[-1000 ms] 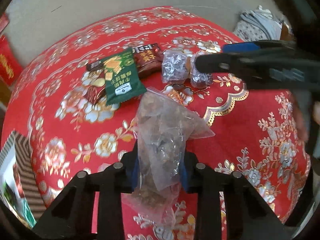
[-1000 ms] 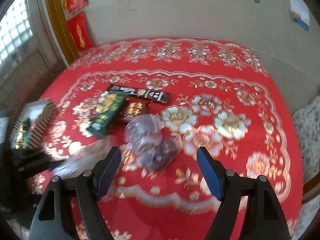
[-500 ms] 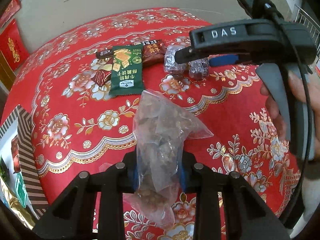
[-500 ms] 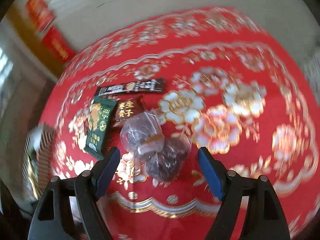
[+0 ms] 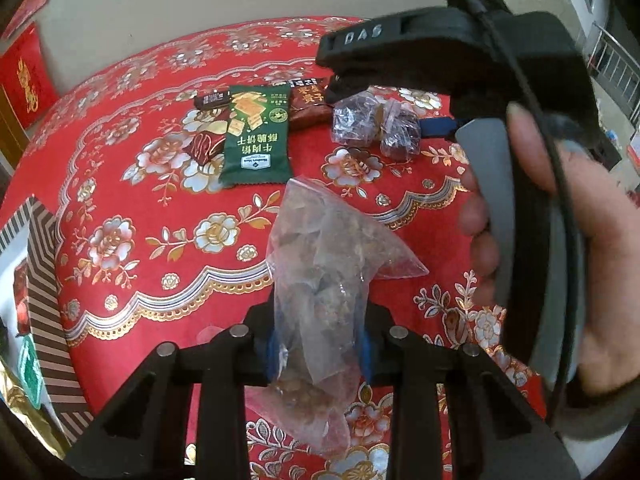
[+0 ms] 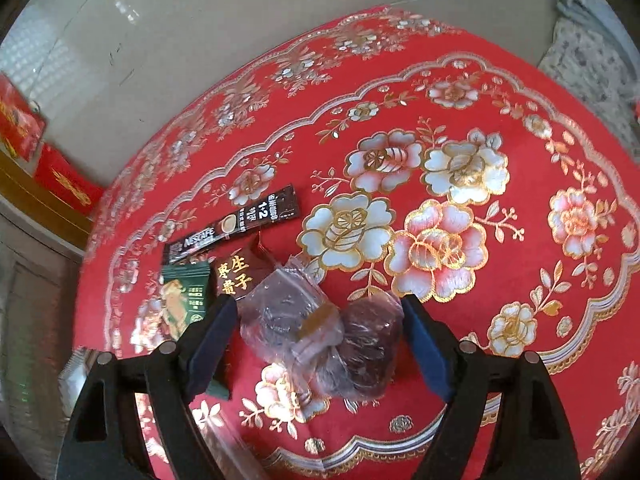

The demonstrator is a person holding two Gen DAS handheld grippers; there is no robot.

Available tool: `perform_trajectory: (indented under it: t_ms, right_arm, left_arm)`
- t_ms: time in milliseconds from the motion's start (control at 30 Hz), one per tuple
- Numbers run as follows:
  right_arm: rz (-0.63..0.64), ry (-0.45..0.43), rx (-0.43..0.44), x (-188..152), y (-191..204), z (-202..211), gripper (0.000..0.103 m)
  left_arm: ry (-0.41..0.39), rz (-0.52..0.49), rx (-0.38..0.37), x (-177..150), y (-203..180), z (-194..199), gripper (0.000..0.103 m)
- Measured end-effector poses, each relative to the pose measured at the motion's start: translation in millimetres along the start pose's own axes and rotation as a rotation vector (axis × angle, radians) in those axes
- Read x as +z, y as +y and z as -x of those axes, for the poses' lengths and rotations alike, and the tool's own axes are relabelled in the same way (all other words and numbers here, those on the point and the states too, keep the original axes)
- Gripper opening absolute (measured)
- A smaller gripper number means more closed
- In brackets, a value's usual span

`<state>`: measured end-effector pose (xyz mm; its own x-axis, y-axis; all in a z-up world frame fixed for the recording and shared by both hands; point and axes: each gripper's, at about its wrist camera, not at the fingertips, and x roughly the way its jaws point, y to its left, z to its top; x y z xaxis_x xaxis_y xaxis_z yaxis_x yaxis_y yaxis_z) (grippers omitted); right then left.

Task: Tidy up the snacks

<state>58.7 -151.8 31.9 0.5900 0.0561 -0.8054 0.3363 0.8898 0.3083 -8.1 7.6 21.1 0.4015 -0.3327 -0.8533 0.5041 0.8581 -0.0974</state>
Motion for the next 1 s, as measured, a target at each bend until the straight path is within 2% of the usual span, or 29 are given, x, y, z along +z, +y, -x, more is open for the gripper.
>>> perform_trajectory:
  t_ms: [100, 167, 233, 367, 533, 600, 767, 1000]
  right_arm:
    - [0.113, -0.017, -0.051, -4, 11, -3, 0.083]
    - [0.134, -0.028, -0.045, -5, 8, -5, 0.083]
    - [0.169, -0.033, -0.049, -6, 5, -3, 0.072]
    - [0.258, -0.028, -0.039, -14, 0, 2, 0.071]
    - [0.307, -0.007, 0.028, -30, -19, 19, 0.07]
    - [0.326, -0.006, 0.043, -39, -24, 28, 0.066]
    - [0.39, 0.014, 0.069, -69, -34, 52, 0.065]
    - [0.507, 0.076, 0.112, -102, -32, 68, 0.066]
  left_arm:
    - [-0.001, 0.005, -0.008, -1, 1, 0, 0.033]
    - [-0.001, 0.008, -0.011, -1, 1, 0, 0.034]
    - [-0.003, 0.013, -0.014, -1, 2, 0, 0.034]
    - [-0.006, 0.022, -0.01, -3, 1, 1, 0.034]
    - [-0.006, 0.049, 0.016, -8, 0, 5, 0.034]
    - [-0.011, 0.063, 0.033, -11, -2, 7, 0.034]
    - [-0.027, 0.117, 0.075, -20, -7, 13, 0.034]
    - [-0.035, 0.171, 0.129, -30, -13, 17, 0.034]
